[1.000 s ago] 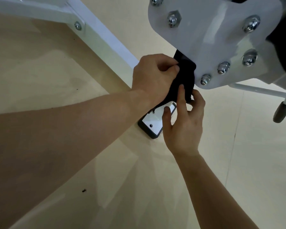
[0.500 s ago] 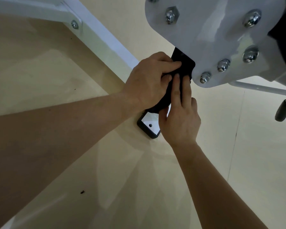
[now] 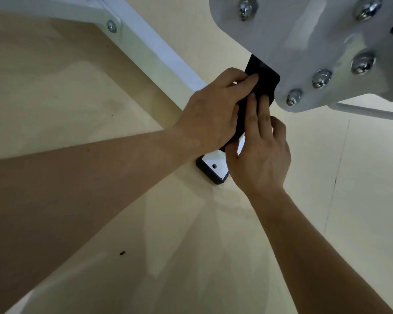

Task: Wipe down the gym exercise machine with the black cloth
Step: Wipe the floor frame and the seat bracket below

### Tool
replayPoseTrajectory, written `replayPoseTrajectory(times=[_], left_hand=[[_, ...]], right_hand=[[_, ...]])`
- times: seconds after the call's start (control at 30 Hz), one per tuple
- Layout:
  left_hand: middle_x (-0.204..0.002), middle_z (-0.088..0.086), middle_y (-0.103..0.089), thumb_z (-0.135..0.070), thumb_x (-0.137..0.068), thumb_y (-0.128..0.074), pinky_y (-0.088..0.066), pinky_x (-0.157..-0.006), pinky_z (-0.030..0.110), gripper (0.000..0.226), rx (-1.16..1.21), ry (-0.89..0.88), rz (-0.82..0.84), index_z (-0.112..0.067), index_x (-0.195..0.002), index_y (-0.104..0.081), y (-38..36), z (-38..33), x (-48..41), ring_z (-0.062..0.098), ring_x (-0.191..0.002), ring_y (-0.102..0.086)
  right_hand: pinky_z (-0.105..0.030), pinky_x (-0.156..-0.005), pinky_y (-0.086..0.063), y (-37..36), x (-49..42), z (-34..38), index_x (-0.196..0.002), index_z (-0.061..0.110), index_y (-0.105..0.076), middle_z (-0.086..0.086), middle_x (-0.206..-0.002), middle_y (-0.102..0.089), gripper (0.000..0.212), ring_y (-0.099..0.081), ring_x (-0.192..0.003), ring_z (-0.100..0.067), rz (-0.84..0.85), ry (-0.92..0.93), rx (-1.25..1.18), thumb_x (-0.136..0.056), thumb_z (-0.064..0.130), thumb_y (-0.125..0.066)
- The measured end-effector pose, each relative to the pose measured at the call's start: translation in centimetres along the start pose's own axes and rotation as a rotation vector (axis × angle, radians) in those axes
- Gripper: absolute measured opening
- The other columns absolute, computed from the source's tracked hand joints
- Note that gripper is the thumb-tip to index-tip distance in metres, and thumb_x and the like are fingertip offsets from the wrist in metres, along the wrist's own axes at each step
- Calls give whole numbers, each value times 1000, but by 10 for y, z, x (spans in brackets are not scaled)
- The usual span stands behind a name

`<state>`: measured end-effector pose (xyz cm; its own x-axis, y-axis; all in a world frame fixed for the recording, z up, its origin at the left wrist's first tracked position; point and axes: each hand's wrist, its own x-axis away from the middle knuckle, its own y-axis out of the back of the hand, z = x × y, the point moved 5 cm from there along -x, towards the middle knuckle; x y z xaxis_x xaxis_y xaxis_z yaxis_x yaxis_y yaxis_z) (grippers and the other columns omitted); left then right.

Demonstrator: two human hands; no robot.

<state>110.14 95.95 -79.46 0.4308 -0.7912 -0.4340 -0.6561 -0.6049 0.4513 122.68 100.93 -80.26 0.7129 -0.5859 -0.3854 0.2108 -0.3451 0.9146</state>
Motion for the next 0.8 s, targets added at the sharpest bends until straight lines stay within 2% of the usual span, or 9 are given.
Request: replayPoseTrajectory(times=[0.07, 0.13, 0.23, 0.33, 0.43, 0.57, 0.7, 0.77, 0.8], left_hand=[[-141, -5, -51, -25, -86, -25, -46, -85, 22, 66, -55, -50, 43, -18, -147, -47, 1, 1, 1, 12, -103, -58], [-144, -4, -48, -18, -88, -32, -48, -81, 25, 62, -150, -84, 125, -18, -149, -44, -7, 11, 7, 18, -104, -60], [-151, -3, -38, -1, -87, -49, -53, -84, 36, 71, -291, -69, 311, -20, -154, -35, -27, 26, 16, 25, -110, -57], [-154, -2, -33, 0, -87, -52, -53, -90, 41, 76, -321, -22, 384, -20, -156, -28, -40, 34, 27, 27, -117, -53], [-158, -3, -28, -4, -87, -56, -50, -90, 34, 80, -320, 33, 402, -20, -158, -23, -57, 44, 42, 28, -119, -52], [-160, -1, -23, -9, -90, -58, -48, -98, 36, 78, -340, 66, 412, -18, -158, -20, -75, 53, 57, 27, -124, -50], [-161, 1, -24, -12, -93, -54, -43, -106, 42, 73, -227, 149, 406, -16, -158, -22, -86, 56, 70, 27, -134, -44], [-159, 1, -28, -11, -95, -53, -46, -103, 36, 69, -137, 195, 327, -16, -157, -24, -87, 56, 70, 24, -128, -50], [-158, 0, -31, -11, -96, -52, -48, -98, 28, 67, -90, 230, 262, -19, -157, -25, -86, 57, 69, 21, -122, -54]], right_hand=[[-36, -57, -50, -3, 3, -1, -155, 19, -33, -2, -161, -34, 82, -56, -94, -32, 7, 25, 18, -78, 19, -60], [-32, -54, -43, -13, 11, -6, -155, 20, -32, -1, -161, -34, 81, -53, -82, -30, 34, 45, 28, -77, 15, -55], [-29, -54, -38, -33, 32, -14, -155, 21, -30, 0, -162, -33, 80, -50, -79, -29, 118, 54, 36, -76, 16, -43], [-29, -52, -35, -50, 44, -18, -154, 21, -28, 0, -161, -32, 79, -48, -74, -29, 181, 64, 23, -76, 16, -38], [-30, -53, -37, -64, 54, -19, -154, 20, -28, -1, -162, -30, 77, -48, -74, -29, 225, 80, 10, -78, 22, -36], [-32, -57, -40, -78, 65, -27, -157, 22, -26, 1, -165, -24, 85, -50, -77, -30, 275, 91, 5, -77, 17, -56], [-30, -61, -37, -88, 76, -27, -157, 19, -27, 0, -164, -27, 88, -54, -85, -30, 328, 98, -13, -79, 22, -68], [-28, -62, -38, -84, 73, -22, -158, 18, -26, -2, -164, -26, 88, -57, -92, -29, 331, 105, -39, -82, 27, -69], [-28, -62, -39, -81, 69, -20, -159, 18, -24, -2, -165, -25, 88, -57, -95, -29, 324, 115, -51, -83, 29, -69]])
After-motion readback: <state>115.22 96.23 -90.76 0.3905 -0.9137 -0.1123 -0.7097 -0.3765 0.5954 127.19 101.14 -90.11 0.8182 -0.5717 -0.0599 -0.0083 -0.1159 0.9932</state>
